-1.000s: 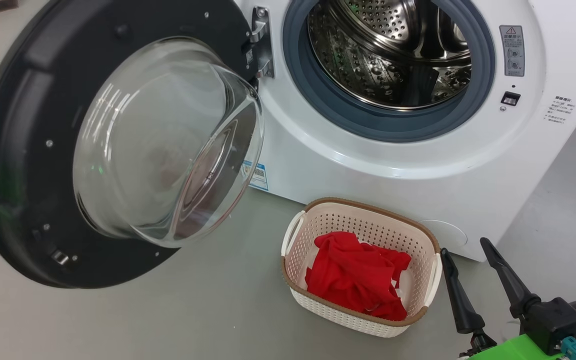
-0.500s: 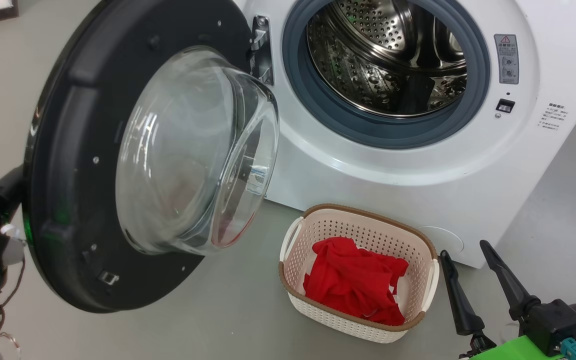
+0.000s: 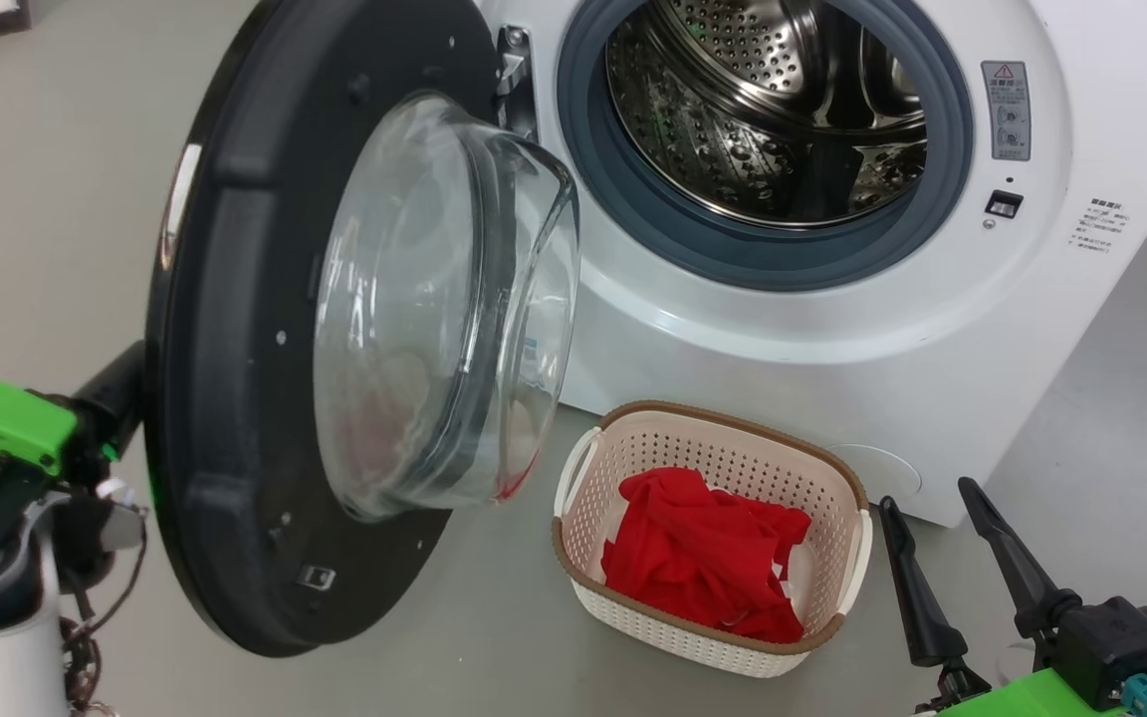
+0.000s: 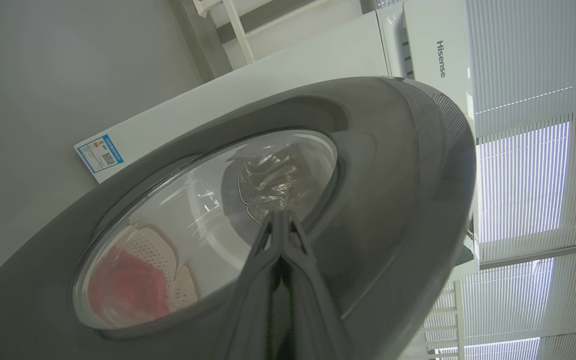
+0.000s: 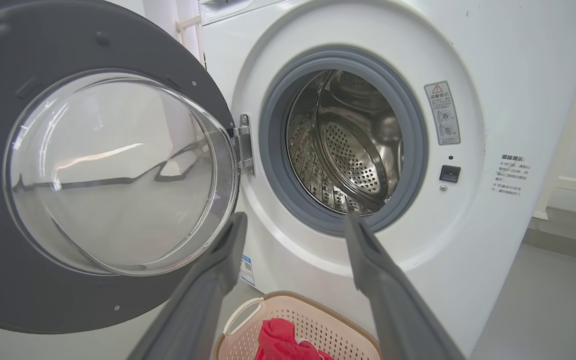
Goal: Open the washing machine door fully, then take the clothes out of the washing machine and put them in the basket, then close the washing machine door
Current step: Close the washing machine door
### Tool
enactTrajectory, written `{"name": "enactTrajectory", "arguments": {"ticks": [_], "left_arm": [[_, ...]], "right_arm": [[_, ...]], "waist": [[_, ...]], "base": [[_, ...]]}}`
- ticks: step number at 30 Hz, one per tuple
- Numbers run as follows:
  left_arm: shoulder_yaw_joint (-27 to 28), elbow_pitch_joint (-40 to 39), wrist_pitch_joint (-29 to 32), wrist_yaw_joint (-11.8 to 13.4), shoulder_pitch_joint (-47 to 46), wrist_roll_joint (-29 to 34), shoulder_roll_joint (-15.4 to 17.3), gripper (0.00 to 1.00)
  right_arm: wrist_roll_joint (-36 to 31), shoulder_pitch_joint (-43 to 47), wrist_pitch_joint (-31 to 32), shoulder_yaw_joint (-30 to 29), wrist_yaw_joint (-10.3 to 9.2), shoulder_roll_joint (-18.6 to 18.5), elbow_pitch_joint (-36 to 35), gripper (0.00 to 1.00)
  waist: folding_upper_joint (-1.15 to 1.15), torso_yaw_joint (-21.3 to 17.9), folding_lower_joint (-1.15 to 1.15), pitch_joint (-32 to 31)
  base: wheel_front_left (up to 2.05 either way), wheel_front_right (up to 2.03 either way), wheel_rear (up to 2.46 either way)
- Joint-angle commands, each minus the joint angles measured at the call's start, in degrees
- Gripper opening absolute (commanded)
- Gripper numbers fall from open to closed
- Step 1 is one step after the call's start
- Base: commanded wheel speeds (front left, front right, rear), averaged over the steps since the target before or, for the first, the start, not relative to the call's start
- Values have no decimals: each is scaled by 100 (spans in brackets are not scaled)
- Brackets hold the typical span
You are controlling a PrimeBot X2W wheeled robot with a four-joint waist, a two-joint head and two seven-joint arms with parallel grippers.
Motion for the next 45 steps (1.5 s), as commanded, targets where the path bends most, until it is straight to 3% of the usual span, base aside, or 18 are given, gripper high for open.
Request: {"name": "enactTrajectory", "arguments": {"ticks": [1,11,22,45], "left_arm": [[33,-295,72,27,19,-44,63,0],[-243,-983,89,25,315,-268,-269,0],[-744,-1293,-106,-15,518,-547,-372,0],[-1690,-1019,-774,-267,351,-1071,-384,0]], "right_arm": [[-1,-137,-67,102,36,-74,-150,100],[-34,-167,-70,75,36,-74,-130,100],[-38,-190,-67,91,36,-74,-127,100],[-24,-223,-35,110,36,-74,-117,100]], "waist": [[0,-23,0,15],[0,-155,0,29],[0,-320,0,78],[0,-975,0,120]], "base": [[0,0,0],[0,0,0],[0,0,0],[0,0,0]]}}
